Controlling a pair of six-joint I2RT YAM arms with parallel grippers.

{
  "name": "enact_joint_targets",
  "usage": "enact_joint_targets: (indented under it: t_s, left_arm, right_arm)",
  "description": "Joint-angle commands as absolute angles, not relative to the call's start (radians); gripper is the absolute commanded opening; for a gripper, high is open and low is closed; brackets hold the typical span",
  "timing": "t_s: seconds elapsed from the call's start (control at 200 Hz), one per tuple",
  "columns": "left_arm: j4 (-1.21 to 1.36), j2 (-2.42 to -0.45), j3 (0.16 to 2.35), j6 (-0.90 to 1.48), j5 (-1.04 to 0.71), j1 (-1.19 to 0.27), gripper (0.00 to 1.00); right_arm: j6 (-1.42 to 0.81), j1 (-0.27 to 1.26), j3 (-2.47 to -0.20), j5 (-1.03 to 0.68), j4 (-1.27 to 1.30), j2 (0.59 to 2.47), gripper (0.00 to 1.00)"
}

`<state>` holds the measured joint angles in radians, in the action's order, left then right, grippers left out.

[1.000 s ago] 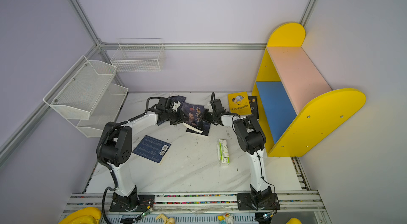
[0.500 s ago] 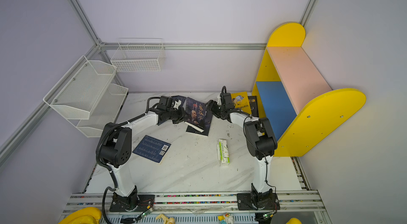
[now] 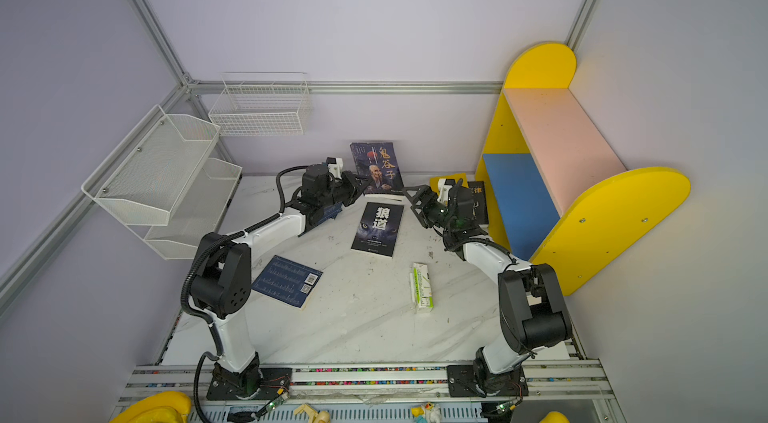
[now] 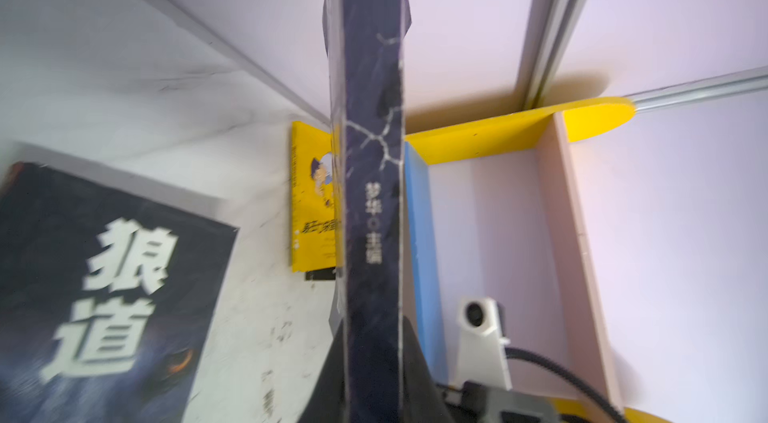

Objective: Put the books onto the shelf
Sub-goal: 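Carry the purple book to the blue shelf in the right gripper while the left withdraws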

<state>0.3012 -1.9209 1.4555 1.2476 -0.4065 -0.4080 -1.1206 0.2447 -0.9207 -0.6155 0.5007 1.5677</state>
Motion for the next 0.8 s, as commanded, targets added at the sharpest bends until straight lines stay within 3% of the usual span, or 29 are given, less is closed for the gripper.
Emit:
enact_joint_targets:
  t_s: [0.0, 0.545, 0.795]
  left_arm:
    - [0.6, -1.942, 1.612, 1.353, -0.374, -0.427, 0.0]
    - [0.652, -1.955, 1.57, 1.423, -0.339, -0.482, 0.0]
    - [0.652, -1.945, 1.543, 1.423, -0.329, -0.491, 0.0]
  right_arm:
    - [-1.179, 0.263, -0.923, -0.667, 0.607, 1.56, 0.89]
    - [-1.309, 0.338, -0.995, -0.521, 1.003, 1.744, 0.84]
    - [-1.343, 0.346, -1.007, -0.421, 1.07, 1.759, 0.67]
